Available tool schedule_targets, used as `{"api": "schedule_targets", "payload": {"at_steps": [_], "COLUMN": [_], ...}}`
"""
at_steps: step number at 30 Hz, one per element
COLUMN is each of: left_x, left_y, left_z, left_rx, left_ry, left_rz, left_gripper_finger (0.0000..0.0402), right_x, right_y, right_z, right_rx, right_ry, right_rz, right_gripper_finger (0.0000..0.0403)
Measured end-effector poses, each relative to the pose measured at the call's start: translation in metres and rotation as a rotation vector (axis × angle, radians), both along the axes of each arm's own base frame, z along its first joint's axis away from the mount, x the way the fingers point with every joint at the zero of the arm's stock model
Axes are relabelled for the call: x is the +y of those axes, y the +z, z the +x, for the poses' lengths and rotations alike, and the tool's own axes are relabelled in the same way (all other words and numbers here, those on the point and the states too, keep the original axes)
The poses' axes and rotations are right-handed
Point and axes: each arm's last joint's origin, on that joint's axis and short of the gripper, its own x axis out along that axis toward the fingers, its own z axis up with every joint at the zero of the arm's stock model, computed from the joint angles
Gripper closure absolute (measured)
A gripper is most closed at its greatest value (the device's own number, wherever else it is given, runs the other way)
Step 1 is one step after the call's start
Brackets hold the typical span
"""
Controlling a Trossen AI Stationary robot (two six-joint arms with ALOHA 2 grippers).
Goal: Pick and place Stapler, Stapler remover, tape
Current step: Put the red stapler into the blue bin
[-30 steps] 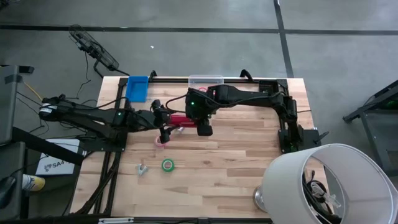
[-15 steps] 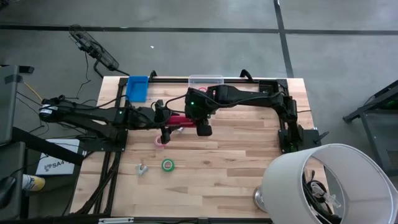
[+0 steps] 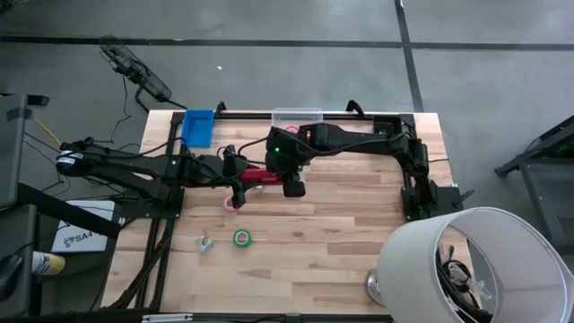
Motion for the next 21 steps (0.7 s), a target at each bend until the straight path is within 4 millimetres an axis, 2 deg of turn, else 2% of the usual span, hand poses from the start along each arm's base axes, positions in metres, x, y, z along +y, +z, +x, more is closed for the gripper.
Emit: {"api": "schedule_targets", "payload": {"at_steps": [21], "left_x": [-0.0015], "left_y": [-0.0005], "left_z": [0.0001], "left_rx": [-0.008], "left_ry": [-0.029], "left_rz": [-0.069], "left_gripper_finger": [0.021], "right_x": [0.0002], "right_y": [-0.0007], "right_z": [-0.0008], "right_rx": [0.012], "right_ry": [-0.002], "right_rz": [0.001], "right_gripper_finger": [0.0279]}}
